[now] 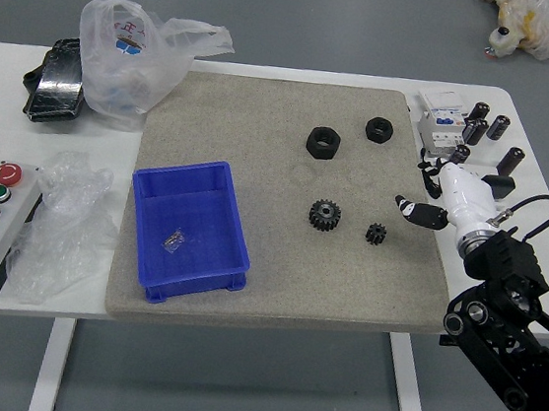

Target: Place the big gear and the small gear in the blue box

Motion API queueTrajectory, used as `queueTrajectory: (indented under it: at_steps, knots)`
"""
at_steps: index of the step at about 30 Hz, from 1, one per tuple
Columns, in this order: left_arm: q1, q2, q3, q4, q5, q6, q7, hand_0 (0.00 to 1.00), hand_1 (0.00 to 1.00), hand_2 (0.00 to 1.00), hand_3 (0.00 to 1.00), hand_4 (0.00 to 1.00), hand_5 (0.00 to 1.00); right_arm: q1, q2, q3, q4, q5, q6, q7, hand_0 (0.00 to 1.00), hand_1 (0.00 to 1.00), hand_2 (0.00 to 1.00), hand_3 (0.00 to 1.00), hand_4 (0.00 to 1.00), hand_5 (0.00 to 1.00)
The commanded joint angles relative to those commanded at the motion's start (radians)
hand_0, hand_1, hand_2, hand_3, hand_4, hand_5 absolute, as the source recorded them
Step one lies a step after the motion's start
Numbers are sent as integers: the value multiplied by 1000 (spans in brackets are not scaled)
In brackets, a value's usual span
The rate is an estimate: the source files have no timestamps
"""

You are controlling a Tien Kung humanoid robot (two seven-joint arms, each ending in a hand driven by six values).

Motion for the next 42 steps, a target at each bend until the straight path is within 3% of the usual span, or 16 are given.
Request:
queueTrajectory:
  at_steps: [10, 25, 26, 32, 33, 38, 39, 42]
  knots:
    - [4, 1, -14, -1, 14, -2, 6, 637, 480, 509, 639, 655, 159, -3, -14, -80, 65, 36, 16, -18, 336, 538, 758, 756, 795, 290]
    - [8, -1, -22, -1, 19, -2, 9, 637, 480, 511, 639, 655, 159, -9, -15, -140, -17, 40, 64, -36, 331, 537, 721, 757, 815, 270]
    - [7, -1, -21, -1, 17, -2, 8, 636, 481, 511, 640, 655, 159, -8, -14, -142, -19, 40, 61, -35, 317, 500, 509, 666, 596, 167]
    - [5, -3, -16, -1, 12, 0, 5, 636, 481, 511, 640, 655, 159, -2, -12, -150, -23, 42, 31, -18, 317, 500, 509, 666, 596, 167]
    - [4, -3, -15, -1, 11, 0, 5, 636, 482, 512, 639, 655, 160, -2, -12, -153, -25, 43, 26, -15, 312, 475, 318, 504, 461, 41]
    - [4, -4, -13, -1, 8, 0, 5, 636, 482, 512, 639, 655, 160, -2, -11, -160, -40, 53, 17, -3, 312, 475, 318, 504, 461, 41]
    - [4, -4, -13, -1, 6, 1, 4, 636, 481, 513, 639, 655, 160, -2, -11, -161, -44, 56, 19, -2, 300, 454, 248, 417, 383, 106]
    - [4, -4, -13, -1, 6, 1, 5, 636, 481, 513, 639, 655, 160, -3, -11, -164, -54, 63, 19, 2, 300, 454, 248, 417, 383, 106]
